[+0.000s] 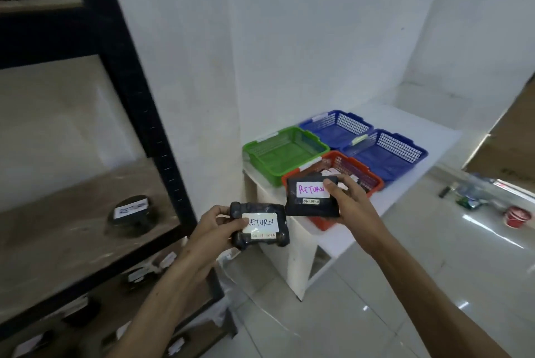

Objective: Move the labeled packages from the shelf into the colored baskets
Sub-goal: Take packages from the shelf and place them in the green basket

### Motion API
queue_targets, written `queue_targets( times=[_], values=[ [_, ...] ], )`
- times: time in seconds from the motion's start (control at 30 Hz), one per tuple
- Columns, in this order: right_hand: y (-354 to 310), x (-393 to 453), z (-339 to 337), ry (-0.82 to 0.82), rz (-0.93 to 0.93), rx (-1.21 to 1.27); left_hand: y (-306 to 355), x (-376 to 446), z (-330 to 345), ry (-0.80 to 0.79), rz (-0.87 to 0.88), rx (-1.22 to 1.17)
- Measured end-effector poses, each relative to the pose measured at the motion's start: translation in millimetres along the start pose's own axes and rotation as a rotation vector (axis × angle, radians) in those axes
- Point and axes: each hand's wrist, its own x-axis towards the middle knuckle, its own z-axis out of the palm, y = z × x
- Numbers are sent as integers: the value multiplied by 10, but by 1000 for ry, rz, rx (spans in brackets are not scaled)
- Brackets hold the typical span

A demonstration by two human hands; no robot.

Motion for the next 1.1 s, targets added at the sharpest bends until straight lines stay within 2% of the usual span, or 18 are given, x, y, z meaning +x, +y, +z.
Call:
queue_targets(
  times=[0.3,0.43,0.67,0.93,1.1],
  values=[
    [208,1245,-689,66,106,-30,87,1127,894,168,-6,17],
    [228,1928,-785,9,160,-25,162,1778,1084,217,-3,14],
    [119,3108,-906,-104,193,-96,94,3067,1303,306,-138,41],
    [374,4409,-836,-181,219,-174,83,4157,1602,433,-196,281],
    [761,5295,-645,-256,267,-261,12,4698,1788,443,-160,594]
  ],
)
